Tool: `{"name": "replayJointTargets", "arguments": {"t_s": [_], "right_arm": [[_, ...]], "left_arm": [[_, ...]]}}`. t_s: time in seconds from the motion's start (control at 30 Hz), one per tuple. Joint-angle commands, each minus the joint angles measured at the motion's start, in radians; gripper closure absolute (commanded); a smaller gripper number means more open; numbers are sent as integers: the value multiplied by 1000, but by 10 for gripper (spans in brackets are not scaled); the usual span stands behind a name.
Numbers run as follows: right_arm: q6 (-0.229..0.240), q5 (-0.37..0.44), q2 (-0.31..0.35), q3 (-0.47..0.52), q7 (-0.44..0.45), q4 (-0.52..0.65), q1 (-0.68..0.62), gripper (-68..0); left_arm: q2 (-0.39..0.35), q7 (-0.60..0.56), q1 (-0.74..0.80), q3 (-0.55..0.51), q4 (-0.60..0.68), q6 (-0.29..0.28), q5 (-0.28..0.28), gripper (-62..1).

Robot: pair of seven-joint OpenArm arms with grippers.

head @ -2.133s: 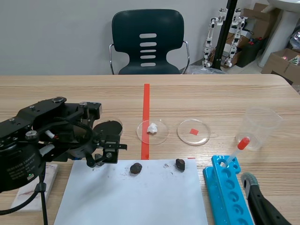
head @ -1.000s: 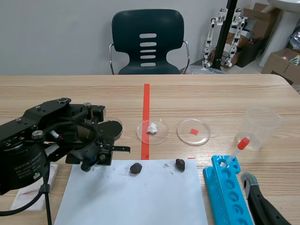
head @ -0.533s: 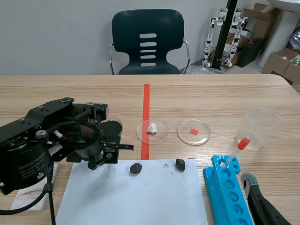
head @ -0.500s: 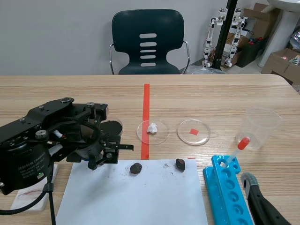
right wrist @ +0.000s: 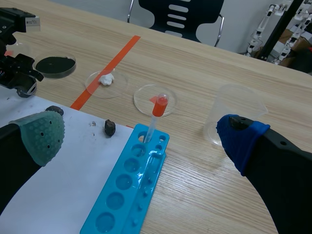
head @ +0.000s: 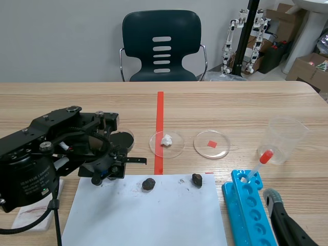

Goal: Pick up the left mineral with the left hand

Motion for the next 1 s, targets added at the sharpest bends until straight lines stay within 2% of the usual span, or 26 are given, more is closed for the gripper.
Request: {"name": "replayJointTargets", "arguments": {"t_s": [0.0,0.27,0.37,0.47,0.7,0.87,0.97], "right_arm": [[-3,10,0,6,14,14,6,-679],[-3,10,0,6,14,14,6,-679],[-3,10,0,6,15,14,6,-679],[-3,10,0,6,14,14,6,-679],[-3,10,0,6,14,14,6,-679],[-3,10,0,6,14,14,6,-679],[-3,10,0,6,14,14,6,-679]], "left_arm": [[5,0,-6,-3,16,2,0,-60],[2,-2,-6,-4,16,2,6,-55],[-18,-5,8,-11,44,2,38,-55],[-61,-14,53,-32,124,2,73,-55],[-184,-168,216,-106,372,-2,84,-55],[-263,-348,371,-193,538,-4,84,-55],[-299,-471,483,-249,613,-67,84,-55]]}}
